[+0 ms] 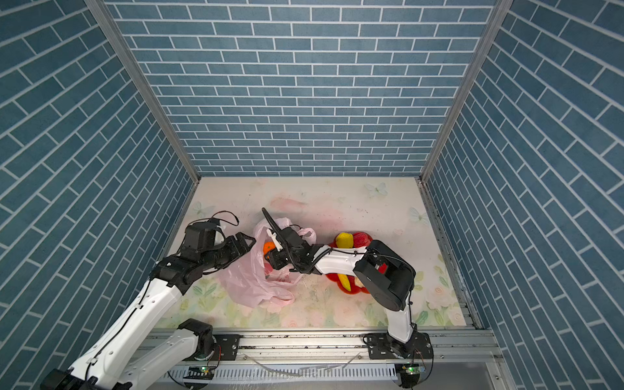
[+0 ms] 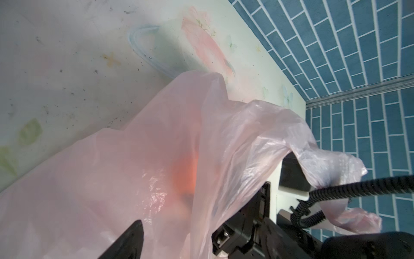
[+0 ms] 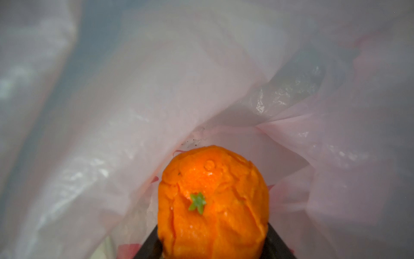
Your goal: Take the fake fruits out of the plastic bag
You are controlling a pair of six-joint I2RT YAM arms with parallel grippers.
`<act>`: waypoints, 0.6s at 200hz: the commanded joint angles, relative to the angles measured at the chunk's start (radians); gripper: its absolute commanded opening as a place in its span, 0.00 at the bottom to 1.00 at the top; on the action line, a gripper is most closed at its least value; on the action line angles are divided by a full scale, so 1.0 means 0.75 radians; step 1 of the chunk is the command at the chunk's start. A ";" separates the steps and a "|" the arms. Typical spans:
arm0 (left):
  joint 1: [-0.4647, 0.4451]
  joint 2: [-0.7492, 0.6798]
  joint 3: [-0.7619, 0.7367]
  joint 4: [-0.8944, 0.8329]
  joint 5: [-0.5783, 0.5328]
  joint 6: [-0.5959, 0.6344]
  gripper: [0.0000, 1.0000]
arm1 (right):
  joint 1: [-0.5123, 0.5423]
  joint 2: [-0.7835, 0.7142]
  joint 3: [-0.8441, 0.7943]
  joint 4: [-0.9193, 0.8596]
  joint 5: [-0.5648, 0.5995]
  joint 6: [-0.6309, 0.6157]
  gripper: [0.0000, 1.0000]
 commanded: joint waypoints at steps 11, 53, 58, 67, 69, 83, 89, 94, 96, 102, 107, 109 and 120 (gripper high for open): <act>0.009 -0.089 0.007 0.019 0.172 -0.155 0.81 | 0.010 -0.071 -0.039 0.039 0.087 -0.077 0.00; 0.006 -0.186 -0.044 0.149 0.266 -0.282 0.66 | 0.025 -0.057 -0.023 0.048 0.111 -0.067 0.00; 0.004 -0.181 -0.029 0.130 0.270 -0.262 0.66 | 0.027 -0.054 -0.018 0.043 0.113 -0.067 0.00; -0.007 -0.166 0.012 0.038 0.250 -0.207 0.66 | 0.030 -0.048 -0.007 0.033 0.121 -0.067 0.00; -0.010 -0.161 0.023 0.013 0.242 -0.189 0.66 | 0.031 -0.048 -0.002 0.029 0.122 -0.067 0.00; -0.032 -0.134 0.091 -0.154 0.164 -0.071 0.67 | 0.031 -0.048 0.008 0.019 0.128 -0.067 0.00; -0.037 -0.118 0.119 -0.221 0.132 -0.018 0.67 | 0.032 -0.053 0.010 0.018 0.129 -0.067 0.00; -0.038 -0.103 0.137 -0.276 0.108 0.020 0.67 | 0.034 -0.058 0.010 0.015 0.133 -0.067 0.00; -0.038 -0.097 0.143 -0.293 0.102 0.036 0.67 | 0.034 -0.060 0.011 0.014 0.131 -0.067 0.00; -0.040 -0.075 0.159 -0.337 0.086 0.079 0.67 | 0.034 -0.066 0.012 0.014 0.132 -0.069 0.00; -0.040 -0.059 0.162 -0.359 0.077 0.107 0.67 | 0.034 -0.072 0.013 0.014 0.133 -0.069 0.00; -0.041 -0.053 0.163 -0.363 0.075 0.117 0.67 | 0.034 -0.074 0.012 0.012 0.133 -0.069 0.00; -0.046 -0.017 0.143 -0.359 0.070 0.147 0.66 | 0.037 -0.084 0.012 0.008 0.132 -0.071 0.00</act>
